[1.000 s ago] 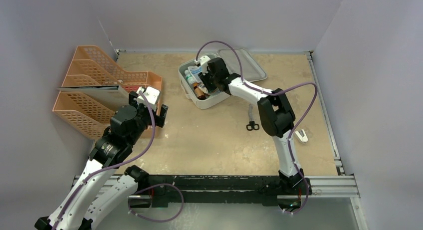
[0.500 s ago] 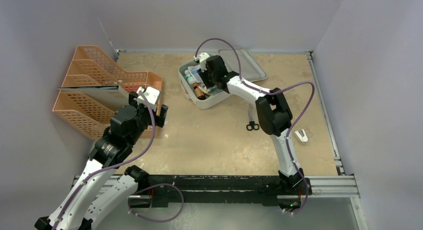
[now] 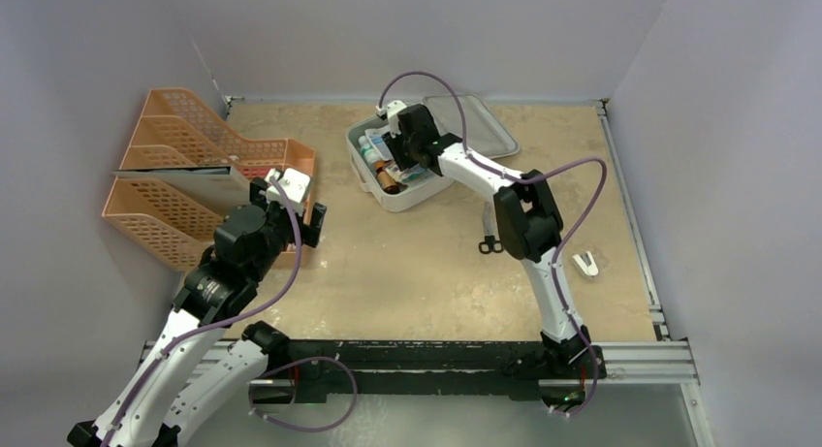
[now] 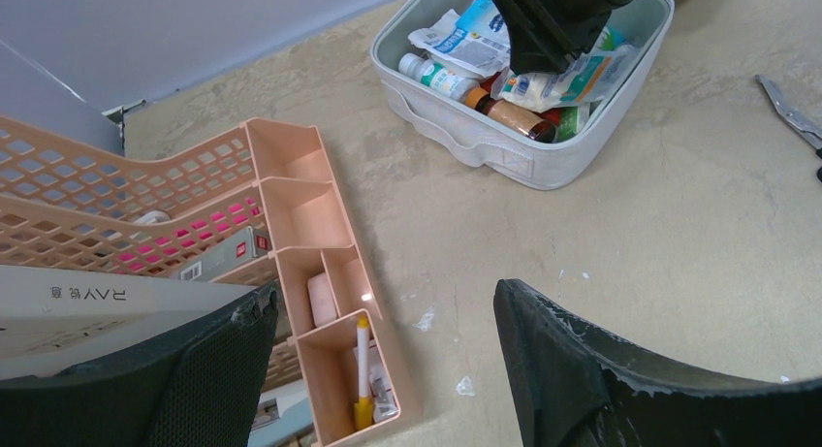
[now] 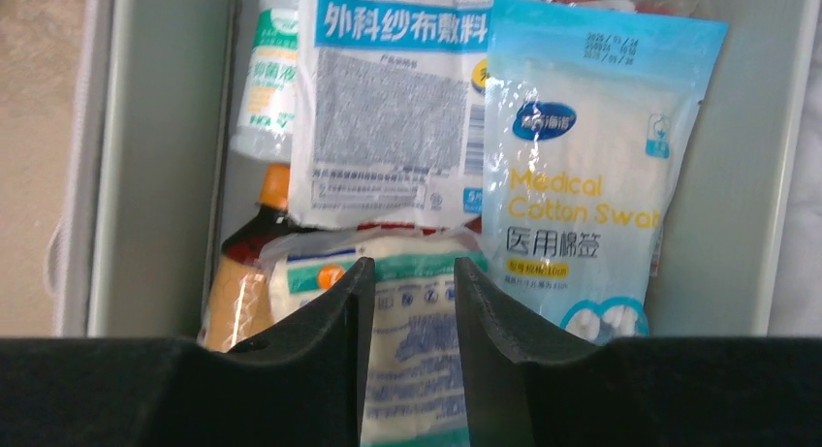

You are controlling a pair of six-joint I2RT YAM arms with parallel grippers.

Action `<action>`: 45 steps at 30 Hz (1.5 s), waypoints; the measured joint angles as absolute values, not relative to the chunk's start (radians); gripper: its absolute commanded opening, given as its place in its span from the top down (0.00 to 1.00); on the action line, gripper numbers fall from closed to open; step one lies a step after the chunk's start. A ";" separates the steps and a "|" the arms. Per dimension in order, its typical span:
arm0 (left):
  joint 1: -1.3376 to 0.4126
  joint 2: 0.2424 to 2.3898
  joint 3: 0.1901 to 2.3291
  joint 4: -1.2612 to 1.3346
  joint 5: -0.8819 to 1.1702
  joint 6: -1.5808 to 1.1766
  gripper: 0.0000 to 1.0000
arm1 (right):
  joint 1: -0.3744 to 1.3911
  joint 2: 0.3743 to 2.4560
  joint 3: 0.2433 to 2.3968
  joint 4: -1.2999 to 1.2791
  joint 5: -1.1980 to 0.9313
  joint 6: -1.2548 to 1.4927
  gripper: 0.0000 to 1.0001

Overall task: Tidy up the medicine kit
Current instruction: Place the medical item at the medicine box.

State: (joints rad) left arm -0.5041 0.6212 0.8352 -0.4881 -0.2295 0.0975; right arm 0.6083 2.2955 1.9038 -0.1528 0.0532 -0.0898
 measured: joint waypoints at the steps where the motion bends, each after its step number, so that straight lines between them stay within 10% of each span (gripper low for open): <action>1: -0.504 0.621 0.835 -0.488 -0.231 0.097 0.21 | 0.608 2.290 1.906 -0.167 0.048 -0.086 0.59; 16: -0.504 0.621 0.835 -0.488 -0.232 0.097 0.21 | 0.608 2.088 1.831 -0.332 -0.078 -0.179 0.40; 45: -0.504 0.636 0.835 -0.488 -0.232 0.097 0.21 | 0.608 2.206 1.825 -0.279 0.020 -0.142 0.53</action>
